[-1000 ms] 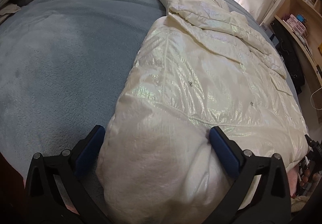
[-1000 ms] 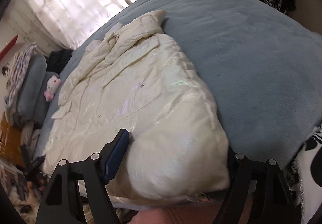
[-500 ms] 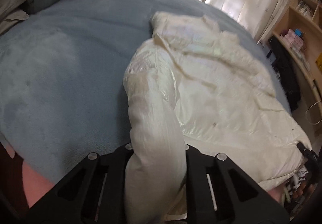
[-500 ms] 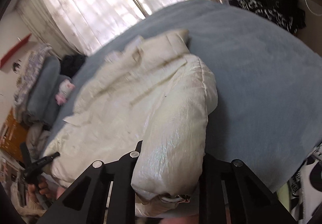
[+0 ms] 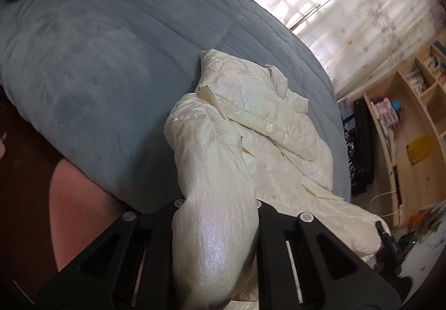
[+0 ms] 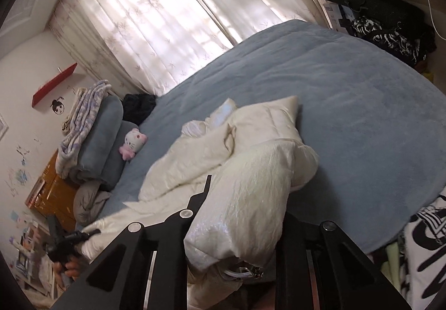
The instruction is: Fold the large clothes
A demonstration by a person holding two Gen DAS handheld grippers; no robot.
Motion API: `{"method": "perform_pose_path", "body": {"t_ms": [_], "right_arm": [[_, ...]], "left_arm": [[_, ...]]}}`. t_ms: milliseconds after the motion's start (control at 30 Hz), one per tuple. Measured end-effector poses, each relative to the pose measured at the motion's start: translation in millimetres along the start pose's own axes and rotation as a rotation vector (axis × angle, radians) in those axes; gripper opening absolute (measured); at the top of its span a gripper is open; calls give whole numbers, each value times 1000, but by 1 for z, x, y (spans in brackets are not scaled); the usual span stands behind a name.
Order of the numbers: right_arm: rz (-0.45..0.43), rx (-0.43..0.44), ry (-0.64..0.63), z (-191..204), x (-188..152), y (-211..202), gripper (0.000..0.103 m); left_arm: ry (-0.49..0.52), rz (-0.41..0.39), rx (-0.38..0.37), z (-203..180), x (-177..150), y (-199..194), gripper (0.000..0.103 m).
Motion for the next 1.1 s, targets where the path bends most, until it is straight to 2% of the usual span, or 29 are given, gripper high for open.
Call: {"method": "perform_pose_path", "body": {"t_ms": [100, 233, 333, 467, 600, 633, 667, 767, 800, 833, 900, 967, 1033, 1100], "right_arm": [[-2, 28, 69, -8, 15, 16, 20], [-13, 67, 157, -20, 51, 48, 21], [-16, 66, 188, -28, 83, 75, 21], [-17, 48, 200, -34, 134, 115, 23], [-11, -15, 223, -40, 191, 163, 26], [-6, -29, 232, -42, 206, 177, 32], [-1, -34, 236, -44, 218, 186, 36], [28, -9, 272, -50, 255, 223, 58], [29, 3, 280, -51, 264, 230, 70], [25, 9, 290, -52, 273, 238, 77], [27, 32, 304, -53, 287, 253, 83], [25, 60, 302, -52, 301, 264, 86], [21, 74, 294, -54, 315, 274, 89], [16, 77, 282, -55, 322, 278, 90]], "left_arm": [[-49, 14, -40, 3, 10, 7, 8], [-57, -6, -82, -16, 48, 19, 9], [-52, -24, -85, -34, 80, 32, 9], [-59, -46, -83, -55, 132, 57, 11], [-77, -67, -84, -67, 182, 89, 14], [-86, -72, -90, -69, 196, 96, 16], [-100, -72, -102, -71, 212, 105, 20], [-128, -72, -112, -76, 249, 129, 28], [-131, -70, -108, -78, 255, 135, 30], [-127, -57, -108, -83, 266, 144, 34], [-119, -43, -118, -86, 278, 156, 44], [-129, -41, -172, -88, 289, 163, 66], [-148, -62, -219, -89, 298, 162, 75], [-145, -91, -234, -90, 307, 159, 78]]}}
Point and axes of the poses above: each gripper's, at about its wrist camera, not at the fingertips, and y roughly the way its jaws point, z to its left, x to its top, the point moved 6 cm from there along y, roughly the way its jaws point, and after that the axes turned 15 degrees about z, right-handed, at the moved point
